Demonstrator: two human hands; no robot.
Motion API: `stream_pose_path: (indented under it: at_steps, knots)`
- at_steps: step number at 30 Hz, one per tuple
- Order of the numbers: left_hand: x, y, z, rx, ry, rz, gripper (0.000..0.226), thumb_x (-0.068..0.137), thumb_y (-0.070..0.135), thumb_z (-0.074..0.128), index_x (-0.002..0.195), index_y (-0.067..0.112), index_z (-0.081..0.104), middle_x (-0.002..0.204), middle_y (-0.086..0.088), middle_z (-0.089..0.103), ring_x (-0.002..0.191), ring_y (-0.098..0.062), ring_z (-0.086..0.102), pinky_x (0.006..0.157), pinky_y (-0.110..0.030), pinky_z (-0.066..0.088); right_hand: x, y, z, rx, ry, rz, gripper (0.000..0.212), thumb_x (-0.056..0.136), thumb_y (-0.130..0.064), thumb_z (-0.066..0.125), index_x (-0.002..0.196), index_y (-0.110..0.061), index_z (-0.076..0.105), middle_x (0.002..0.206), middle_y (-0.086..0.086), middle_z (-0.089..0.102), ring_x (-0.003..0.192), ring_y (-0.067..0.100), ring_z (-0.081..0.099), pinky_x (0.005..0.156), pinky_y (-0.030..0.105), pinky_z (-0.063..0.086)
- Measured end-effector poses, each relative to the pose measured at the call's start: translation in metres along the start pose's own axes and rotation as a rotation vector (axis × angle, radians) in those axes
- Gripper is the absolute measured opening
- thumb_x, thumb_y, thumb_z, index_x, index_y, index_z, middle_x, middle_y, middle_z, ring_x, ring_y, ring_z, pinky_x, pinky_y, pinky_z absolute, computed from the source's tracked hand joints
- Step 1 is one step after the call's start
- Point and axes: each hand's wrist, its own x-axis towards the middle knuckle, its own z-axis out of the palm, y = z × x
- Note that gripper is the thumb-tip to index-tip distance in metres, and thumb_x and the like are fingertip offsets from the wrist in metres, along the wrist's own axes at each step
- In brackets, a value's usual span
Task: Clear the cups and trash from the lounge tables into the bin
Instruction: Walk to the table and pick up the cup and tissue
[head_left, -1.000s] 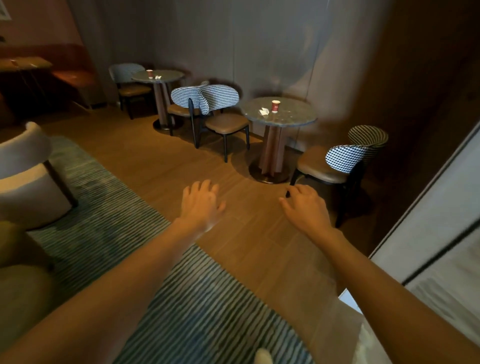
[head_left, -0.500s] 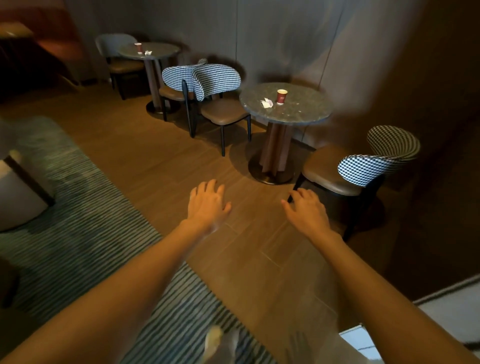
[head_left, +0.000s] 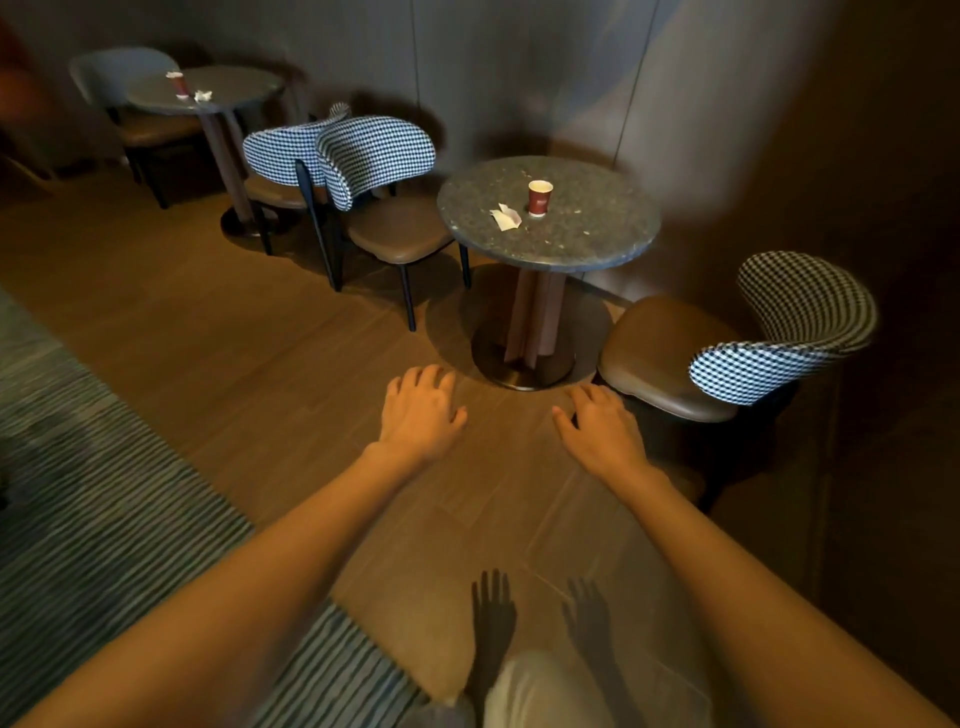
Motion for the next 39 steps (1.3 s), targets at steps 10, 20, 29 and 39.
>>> stream_pose_path:
  at_steps: [10, 20, 29, 39]
  knots:
    - [0.196, -0.007, 0.041, -0.04, -0.035, 0.037, 0.052, 0.093, 0.041, 0.044, 0.14, 0.017, 0.038, 0.145, -0.006, 0.038, 0.134, -0.026, 0.032, 0.107, -0.039, 0.027, 0.186, 0.043, 0.021, 0.035, -0.034, -0.015, 0.047, 0.1, -0.036, 0.041, 0.14, -0.011, 0.044, 0.141, 0.009, 0.046, 0.133, 0.027, 0.038, 0.106, 0.043, 0.038]
    - [0.394, -0.011, 0.046, -0.074, -0.026, -0.027, 0.05, 0.093, 0.04, 0.046, 0.137, 0.017, 0.041, 0.141, -0.008, 0.042, 0.132, -0.027, 0.034, 0.107, -0.041, 0.028, 0.394, 0.074, -0.006, 0.043, -0.013, -0.038, 0.046, 0.099, -0.034, 0.044, 0.139, -0.011, 0.045, 0.138, 0.009, 0.048, 0.133, 0.027, 0.038, 0.106, 0.043, 0.038]
    - [0.544, -0.055, 0.074, -0.073, -0.083, -0.037, 0.049, 0.094, 0.039, 0.045, 0.136, 0.016, 0.041, 0.143, -0.008, 0.04, 0.134, -0.027, 0.033, 0.108, -0.041, 0.027, 0.539, 0.073, 0.029, 0.072, -0.044, 0.007, 0.042, 0.096, -0.029, 0.051, 0.133, -0.008, 0.051, 0.134, 0.014, 0.052, 0.128, 0.031, 0.043, 0.103, 0.041, 0.038]
    - [0.71, -0.093, 0.084, -0.07, -0.118, 0.07, 0.049, 0.094, 0.039, 0.044, 0.136, 0.014, 0.042, 0.141, -0.008, 0.042, 0.131, -0.027, 0.036, 0.108, -0.041, 0.028, 0.692, 0.056, 0.032, 0.156, 0.012, 0.078, 0.04, 0.097, -0.027, 0.048, 0.132, -0.007, 0.05, 0.131, 0.014, 0.052, 0.125, 0.029, 0.043, 0.106, 0.041, 0.036]
